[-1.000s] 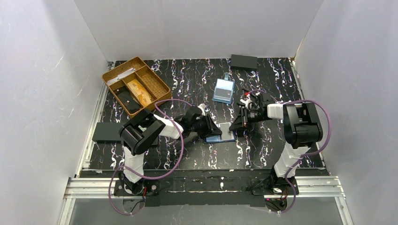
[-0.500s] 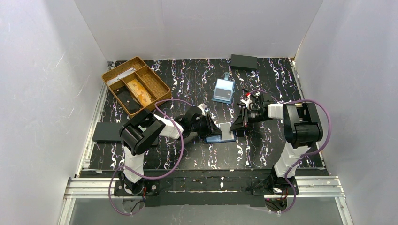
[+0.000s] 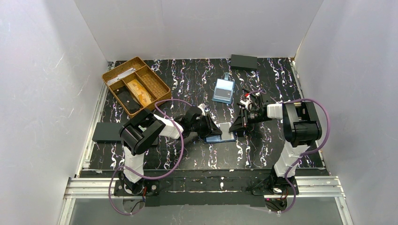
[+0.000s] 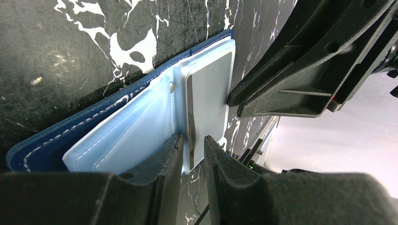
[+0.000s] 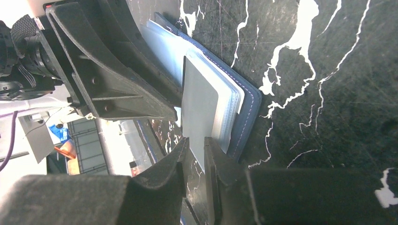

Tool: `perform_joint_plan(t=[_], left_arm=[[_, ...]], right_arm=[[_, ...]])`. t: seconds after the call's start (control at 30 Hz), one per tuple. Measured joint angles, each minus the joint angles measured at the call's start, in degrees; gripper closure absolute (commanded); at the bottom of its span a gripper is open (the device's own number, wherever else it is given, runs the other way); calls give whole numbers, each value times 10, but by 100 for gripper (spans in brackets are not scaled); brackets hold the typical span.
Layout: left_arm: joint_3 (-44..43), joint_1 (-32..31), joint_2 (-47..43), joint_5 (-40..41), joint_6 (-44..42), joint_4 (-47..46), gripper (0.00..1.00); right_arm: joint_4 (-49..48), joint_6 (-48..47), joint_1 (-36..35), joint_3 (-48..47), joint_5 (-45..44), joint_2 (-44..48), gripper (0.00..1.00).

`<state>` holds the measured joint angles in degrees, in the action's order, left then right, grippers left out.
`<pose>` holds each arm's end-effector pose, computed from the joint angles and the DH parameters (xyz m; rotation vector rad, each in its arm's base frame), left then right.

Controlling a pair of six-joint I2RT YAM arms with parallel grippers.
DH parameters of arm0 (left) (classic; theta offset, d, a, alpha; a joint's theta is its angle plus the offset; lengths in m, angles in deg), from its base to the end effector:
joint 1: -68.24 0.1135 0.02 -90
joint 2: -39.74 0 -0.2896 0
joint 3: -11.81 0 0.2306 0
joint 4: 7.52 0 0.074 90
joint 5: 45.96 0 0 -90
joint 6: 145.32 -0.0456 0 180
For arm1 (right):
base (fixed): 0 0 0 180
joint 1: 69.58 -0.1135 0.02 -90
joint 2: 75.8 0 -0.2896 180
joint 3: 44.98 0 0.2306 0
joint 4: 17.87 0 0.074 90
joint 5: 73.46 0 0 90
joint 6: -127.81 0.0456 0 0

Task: Take the credit cards out of the card holder
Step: Remove the credit card from the card holder.

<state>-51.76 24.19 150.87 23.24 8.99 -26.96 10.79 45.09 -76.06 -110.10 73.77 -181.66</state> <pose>0.2639 -0.2778 0.1585 -0.1620 2.4054 -1.4222 0.3023 0.0729 0.1492 -0.2354 2.5558 1.4390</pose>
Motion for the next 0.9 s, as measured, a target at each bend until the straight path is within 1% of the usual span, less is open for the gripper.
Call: perform_joint_plan(t=[0.57,0.9], left_arm=[[0,1,2,-5,1,-4,76],[0,2,4,-8,4,-7,78]], right_arm=[[17,6,-13,-5,11,-17,74],[24,27,-13,-11,5,-23,74]])
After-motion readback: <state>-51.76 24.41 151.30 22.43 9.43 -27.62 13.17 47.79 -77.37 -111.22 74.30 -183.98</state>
